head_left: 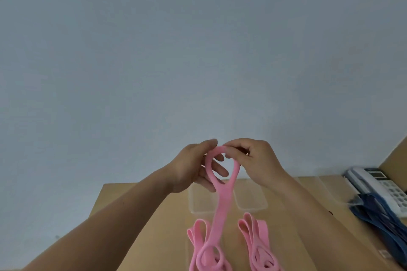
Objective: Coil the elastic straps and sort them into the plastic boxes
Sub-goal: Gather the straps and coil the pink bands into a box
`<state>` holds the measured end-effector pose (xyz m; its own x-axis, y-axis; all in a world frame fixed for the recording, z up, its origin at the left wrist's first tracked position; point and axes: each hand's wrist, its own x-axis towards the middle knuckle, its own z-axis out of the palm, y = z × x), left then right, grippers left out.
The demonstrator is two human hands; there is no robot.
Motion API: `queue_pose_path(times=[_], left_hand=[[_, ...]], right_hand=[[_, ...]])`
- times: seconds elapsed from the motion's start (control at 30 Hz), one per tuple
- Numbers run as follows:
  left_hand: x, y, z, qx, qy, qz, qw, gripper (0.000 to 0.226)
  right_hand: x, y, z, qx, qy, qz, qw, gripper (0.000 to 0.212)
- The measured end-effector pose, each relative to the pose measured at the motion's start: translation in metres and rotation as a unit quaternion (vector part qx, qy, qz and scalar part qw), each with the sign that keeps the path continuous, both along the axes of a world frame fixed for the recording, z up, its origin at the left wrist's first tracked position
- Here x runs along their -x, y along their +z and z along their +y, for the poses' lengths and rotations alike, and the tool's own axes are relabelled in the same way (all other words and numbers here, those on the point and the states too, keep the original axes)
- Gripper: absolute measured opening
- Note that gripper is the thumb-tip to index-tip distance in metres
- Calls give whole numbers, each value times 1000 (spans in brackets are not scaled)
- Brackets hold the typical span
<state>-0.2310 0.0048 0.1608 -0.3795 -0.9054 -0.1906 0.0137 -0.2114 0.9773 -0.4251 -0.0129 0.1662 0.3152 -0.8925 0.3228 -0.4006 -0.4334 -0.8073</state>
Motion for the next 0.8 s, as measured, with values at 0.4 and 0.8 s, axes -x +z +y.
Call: queue_pose_path(times=[0.4, 0.8], left_hand=[[-8, 3, 3, 93, 32, -29, 995, 27], [-3, 4, 12, -12, 25, -58, 998, 22]], right_hand=[[-1, 5, 0, -126, 52, -34, 990, 19], [-2, -6, 1, 10, 13, 12, 1000, 18]])
